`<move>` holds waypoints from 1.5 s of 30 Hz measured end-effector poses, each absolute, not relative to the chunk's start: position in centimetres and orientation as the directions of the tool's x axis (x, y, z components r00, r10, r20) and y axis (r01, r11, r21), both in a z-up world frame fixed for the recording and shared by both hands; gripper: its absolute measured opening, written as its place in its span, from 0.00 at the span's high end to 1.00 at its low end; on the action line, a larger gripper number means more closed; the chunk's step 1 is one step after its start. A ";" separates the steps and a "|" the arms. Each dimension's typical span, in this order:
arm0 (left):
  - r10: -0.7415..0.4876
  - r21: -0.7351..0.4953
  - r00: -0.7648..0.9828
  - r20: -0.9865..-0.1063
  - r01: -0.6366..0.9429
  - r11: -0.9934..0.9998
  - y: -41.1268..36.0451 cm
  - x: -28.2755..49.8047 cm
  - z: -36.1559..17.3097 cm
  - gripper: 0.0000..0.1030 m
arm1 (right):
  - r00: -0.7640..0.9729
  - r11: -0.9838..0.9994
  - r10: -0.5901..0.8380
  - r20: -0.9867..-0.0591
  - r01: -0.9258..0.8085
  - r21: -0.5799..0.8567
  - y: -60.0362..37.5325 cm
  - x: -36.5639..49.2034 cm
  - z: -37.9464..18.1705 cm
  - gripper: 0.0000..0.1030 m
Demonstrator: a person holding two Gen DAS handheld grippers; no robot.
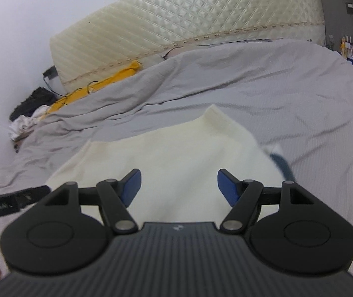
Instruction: Fold large clothes
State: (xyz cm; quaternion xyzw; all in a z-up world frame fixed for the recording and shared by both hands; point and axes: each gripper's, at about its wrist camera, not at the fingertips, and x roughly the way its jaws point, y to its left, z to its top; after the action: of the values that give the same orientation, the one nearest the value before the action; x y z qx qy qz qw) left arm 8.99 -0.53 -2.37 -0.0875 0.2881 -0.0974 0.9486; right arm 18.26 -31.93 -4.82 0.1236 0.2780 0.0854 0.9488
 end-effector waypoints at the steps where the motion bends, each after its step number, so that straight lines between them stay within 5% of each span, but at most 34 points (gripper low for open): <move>1: -0.251 -0.231 0.809 -0.532 0.147 0.962 -0.8 8.2 -2.4 0.38 | 0.827 0.948 0.246 -0.506 -0.095 0.305 -31.9 17.6 -4.8 0.31; 6: -0.320 -0.320 0.771 -0.551 0.159 0.934 -1.6 4.8 -3.4 0.39 | 0.758 0.842 0.360 -0.544 -0.013 0.540 -33.4 15.2 -6.7 0.31; 14: -0.335 -0.371 0.715 -0.614 0.113 0.922 -1.7 5.1 -5.4 0.38 | 0.660 0.725 0.449 -0.602 0.125 0.677 -34.1 15.2 -10.3 0.29; 16: -0.339 -0.388 0.699 -0.630 0.095 0.917 -1.5 5.6 -5.9 0.38 | 0.664 0.702 0.461 -0.589 0.134 0.700 -34.0 15.3 -10.7 0.28; 17: -0.352 -0.410 0.688 -0.635 0.085 0.908 -1.3 5.8 -6.2 0.38 | 0.666 0.688 0.469 -0.580 0.137 0.713 -34.0 15.5 -10.8 0.16; 19: -0.384 -0.459 0.664 -0.642 0.068 0.886 -0.8 6.6 -6.8 0.32 | 0.677 0.661 0.476 -0.561 0.145 0.736 -34.0 15.7 -11.2 0.09; 31: -0.522 -0.645 0.587 -0.619 0.000 0.765 1.2 8.9 -9.0 0.23 | 0.678 0.365 0.557 -0.479 0.319 0.875 -35.9 18.1 -16.4 0.07; 35: -0.578 -0.724 0.556 -0.597 -0.061 0.687 2.2 9.8 -10.5 0.22 | 0.692 0.371 0.535 -0.484 0.322 0.871 -36.1 17.7 -15.9 0.40; 38: -0.607 -0.765 0.541 -0.582 -0.111 0.635 2.9 10.2 -11.7 0.21 | 0.708 0.362 0.540 -0.455 0.292 0.885 -36.6 17.1 -15.2 0.53; 45: -0.604 -0.824 0.581 -0.545 -0.239 0.514 5.2 10.5 -14.1 0.22 | 0.734 0.351 0.558 -0.389 0.216 0.911 -36.9 16.8 -13.9 0.62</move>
State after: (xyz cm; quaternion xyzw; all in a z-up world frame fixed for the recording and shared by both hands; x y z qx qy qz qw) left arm 10.53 5.24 -14.06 -0.4776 0.4411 -0.1217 0.7500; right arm 16.81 -36.91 -13.89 0.5582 0.3465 0.1145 0.7451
